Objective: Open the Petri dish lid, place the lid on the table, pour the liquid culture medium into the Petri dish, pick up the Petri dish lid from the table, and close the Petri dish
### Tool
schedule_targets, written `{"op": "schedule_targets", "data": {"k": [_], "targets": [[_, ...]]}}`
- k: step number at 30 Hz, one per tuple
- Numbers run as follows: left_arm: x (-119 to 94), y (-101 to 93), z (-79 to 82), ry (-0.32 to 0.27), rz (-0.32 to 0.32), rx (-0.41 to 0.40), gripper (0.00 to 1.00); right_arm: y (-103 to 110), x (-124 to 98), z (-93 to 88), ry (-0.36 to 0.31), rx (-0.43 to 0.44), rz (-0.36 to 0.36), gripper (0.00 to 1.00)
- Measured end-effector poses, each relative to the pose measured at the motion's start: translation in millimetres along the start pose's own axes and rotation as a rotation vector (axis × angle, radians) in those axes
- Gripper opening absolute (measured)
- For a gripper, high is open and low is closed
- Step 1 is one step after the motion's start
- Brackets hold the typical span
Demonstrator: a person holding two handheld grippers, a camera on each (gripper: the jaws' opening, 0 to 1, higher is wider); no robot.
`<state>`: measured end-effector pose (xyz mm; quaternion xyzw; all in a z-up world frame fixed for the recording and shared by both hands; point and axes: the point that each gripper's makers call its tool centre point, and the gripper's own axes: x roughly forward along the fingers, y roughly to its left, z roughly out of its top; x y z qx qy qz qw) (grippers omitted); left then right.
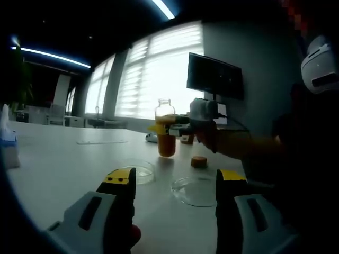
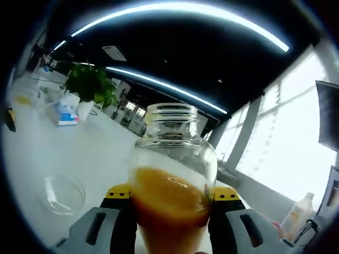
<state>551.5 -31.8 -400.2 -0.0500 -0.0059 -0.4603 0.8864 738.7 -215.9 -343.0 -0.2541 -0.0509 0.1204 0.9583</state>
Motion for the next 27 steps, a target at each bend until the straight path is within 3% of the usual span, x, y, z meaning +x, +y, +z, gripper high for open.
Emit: {"op": "schedule_targets", "data": {"k": [6, 27], "targets": [[0.0, 0.2, -0.4, 0.001, 0.001, 0.001, 0.52, 17.4, -2.5, 5.5, -0.013, -0.108, 0.015, 0.49], [-0.4, -0.8, 0.1, -0.002, 0.000, 0.002, 0.52, 43.4, -2.7, 8.5, -0.032, -0.284, 0.046, 0.49]]}}
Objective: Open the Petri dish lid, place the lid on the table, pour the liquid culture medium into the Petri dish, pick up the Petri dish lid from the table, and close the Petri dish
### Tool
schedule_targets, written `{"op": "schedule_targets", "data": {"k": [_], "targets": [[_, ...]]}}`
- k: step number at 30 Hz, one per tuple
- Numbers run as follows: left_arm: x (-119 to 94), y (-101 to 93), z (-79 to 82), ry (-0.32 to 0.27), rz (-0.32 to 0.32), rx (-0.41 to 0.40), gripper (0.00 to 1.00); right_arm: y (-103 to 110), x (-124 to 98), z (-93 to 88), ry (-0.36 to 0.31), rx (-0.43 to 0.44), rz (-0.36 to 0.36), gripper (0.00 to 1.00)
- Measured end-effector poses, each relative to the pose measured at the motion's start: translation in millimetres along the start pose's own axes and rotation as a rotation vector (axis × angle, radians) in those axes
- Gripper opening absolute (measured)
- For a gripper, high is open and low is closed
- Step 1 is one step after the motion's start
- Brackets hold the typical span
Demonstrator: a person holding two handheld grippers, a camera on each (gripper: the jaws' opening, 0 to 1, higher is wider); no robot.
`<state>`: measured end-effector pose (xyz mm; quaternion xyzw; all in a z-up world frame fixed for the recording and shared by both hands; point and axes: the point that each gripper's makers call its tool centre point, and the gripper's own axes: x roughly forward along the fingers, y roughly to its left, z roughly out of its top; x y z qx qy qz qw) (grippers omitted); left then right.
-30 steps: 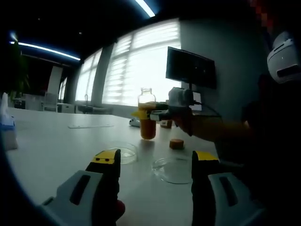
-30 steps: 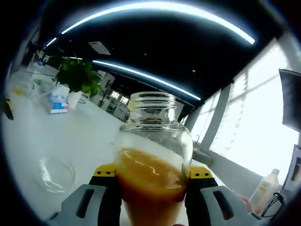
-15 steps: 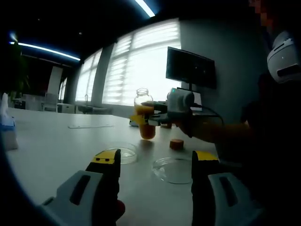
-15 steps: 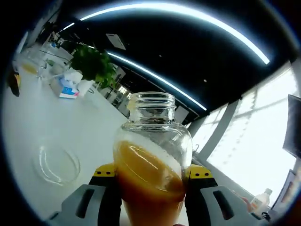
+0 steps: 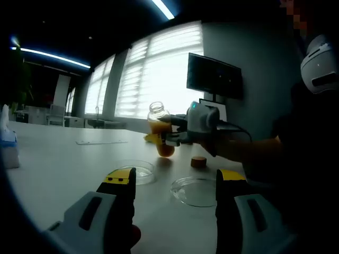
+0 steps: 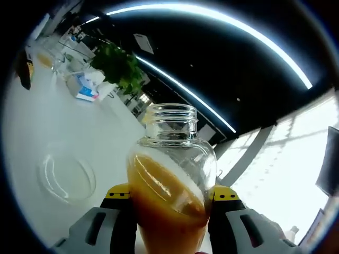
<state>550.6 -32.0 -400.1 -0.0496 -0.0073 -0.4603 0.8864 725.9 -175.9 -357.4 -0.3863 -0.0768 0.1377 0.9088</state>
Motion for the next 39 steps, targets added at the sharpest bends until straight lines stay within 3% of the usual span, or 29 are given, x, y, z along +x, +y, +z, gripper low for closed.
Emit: {"op": "schedule_targets", "data": {"k": [39], "targets": [[-1.0, -0.9, 1.3, -0.004, -0.003, 0.001, 0.52, 37.6, 3.3, 1.7, -0.034, -0.282, 0.060, 0.49]]}}
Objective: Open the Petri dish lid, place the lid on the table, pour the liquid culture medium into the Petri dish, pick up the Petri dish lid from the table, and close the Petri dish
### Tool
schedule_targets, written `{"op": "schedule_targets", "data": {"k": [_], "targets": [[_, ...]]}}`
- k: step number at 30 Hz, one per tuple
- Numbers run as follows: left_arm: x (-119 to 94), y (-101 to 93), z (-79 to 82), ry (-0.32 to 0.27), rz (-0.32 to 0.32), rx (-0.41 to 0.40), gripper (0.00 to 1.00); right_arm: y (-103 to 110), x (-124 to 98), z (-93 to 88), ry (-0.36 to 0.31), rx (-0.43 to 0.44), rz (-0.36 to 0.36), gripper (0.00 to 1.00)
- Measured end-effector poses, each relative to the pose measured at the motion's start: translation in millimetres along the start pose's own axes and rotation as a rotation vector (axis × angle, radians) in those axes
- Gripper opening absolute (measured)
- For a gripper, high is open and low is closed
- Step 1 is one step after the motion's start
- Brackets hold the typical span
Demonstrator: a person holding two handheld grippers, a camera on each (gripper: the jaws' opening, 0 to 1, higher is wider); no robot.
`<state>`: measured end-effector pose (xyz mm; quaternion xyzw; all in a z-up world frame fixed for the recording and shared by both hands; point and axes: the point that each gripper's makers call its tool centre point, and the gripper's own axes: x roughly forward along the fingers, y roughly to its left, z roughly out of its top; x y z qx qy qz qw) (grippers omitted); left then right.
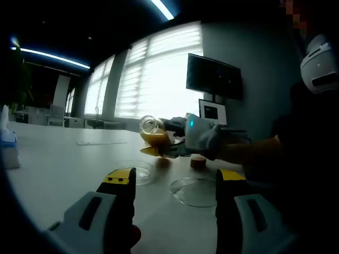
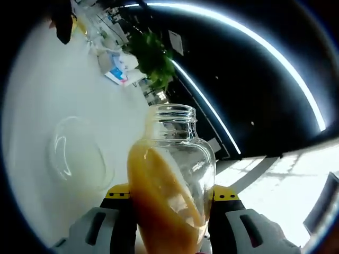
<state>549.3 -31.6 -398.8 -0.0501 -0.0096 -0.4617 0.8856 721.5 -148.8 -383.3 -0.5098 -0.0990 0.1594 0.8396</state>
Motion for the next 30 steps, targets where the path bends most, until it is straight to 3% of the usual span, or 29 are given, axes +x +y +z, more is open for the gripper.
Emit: {"op": "schedule_targets", "data": {"k": [30], "targets": [[0.5, 0.6, 0.0, -0.001, -0.001, 0.002, 0.52, 17.7, 3.2, -1.6, 0.002, -0.134, 0.037, 0.49]]}}
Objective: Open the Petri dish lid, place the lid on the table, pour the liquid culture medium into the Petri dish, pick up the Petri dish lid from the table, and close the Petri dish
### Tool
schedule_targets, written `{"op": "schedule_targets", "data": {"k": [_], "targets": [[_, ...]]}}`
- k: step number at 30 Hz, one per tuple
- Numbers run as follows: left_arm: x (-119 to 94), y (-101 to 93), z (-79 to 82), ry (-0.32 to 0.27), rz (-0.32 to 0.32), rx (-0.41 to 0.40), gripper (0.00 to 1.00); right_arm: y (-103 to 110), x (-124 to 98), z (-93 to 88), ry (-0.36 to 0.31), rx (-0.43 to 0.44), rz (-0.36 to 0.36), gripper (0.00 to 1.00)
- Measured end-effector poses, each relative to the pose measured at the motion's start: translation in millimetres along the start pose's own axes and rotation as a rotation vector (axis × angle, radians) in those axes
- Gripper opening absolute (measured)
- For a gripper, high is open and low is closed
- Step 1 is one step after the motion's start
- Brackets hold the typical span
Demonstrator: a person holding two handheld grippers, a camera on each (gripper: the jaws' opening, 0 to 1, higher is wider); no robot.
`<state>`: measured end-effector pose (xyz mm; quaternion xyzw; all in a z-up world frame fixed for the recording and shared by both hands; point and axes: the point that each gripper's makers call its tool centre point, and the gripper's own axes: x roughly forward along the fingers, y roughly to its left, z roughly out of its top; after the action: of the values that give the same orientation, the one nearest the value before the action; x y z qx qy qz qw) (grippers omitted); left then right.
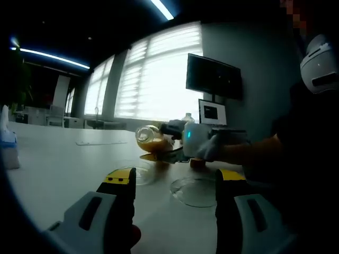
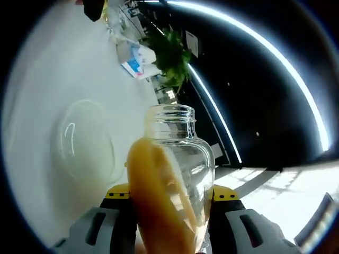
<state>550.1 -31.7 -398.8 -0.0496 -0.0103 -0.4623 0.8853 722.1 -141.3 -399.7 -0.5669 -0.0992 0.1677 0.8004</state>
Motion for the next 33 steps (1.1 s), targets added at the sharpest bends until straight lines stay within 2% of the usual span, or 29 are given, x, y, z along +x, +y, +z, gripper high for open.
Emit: {"op": "schedule_targets", "data": {"k": [33], "targets": [[-1.0, -2.9, 1.1, -0.006, -0.001, 0.002, 0.52, 14.6, 1.0, -2.2, 0.006, -0.103, 0.035, 0.49]]}}
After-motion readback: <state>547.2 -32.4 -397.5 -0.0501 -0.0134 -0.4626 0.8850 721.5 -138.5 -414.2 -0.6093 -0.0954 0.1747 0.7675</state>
